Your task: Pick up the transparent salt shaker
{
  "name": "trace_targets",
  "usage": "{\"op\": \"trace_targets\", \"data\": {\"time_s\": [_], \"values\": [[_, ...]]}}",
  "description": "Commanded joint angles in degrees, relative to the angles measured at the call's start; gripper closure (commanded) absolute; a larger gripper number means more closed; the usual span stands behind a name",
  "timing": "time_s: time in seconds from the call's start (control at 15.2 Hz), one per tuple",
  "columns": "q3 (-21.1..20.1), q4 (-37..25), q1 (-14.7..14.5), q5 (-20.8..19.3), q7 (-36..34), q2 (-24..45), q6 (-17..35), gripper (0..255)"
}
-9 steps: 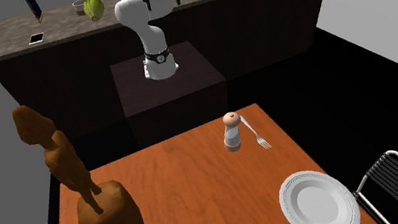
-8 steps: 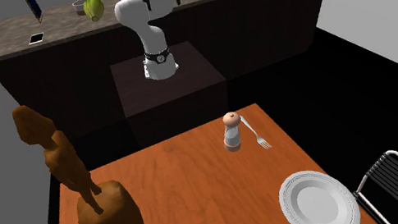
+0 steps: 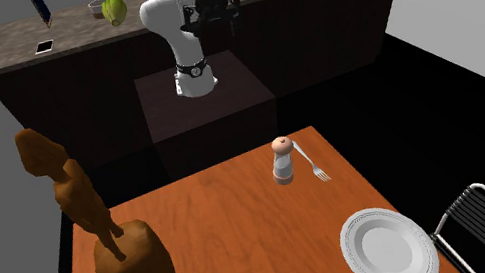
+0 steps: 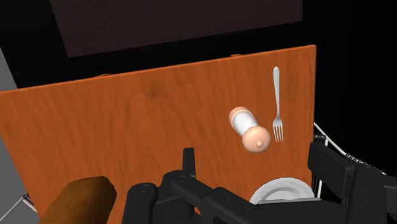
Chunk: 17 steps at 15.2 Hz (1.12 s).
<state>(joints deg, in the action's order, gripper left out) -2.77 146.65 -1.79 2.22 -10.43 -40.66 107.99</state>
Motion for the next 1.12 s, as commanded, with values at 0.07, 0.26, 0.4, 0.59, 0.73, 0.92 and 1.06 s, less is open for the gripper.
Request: {"op": "trace_targets", "data": {"time_s": [0.07, 0.26, 0.4, 0.59, 0.73, 0.92, 1.06], "values": [[-0.3, 2.9, -0.5, 1.2, -0.2, 4.0, 7.4, 0], [-0.7, 4.7, -1.1, 2.5, -0.3, 9.0, 14.6, 0], [-0.9, 5.4, -1.6, 3.5, -0.3, 12.8, 19.5, 0], [-1.3, 5.7, -2.4, 5.0, -0.1, 19.1, 26.6, 0], [-1.5, 5.4, -3.0, 6.1, 0.1, 23.7, 31.2, 0], [-1.8, 4.2, -4.0, 8.1, 0.9, 31.0, 37.8, 0], [-2.0, 2.9, -4.6, 9.7, 1.7, 36.0, 41.8, 0]]}}
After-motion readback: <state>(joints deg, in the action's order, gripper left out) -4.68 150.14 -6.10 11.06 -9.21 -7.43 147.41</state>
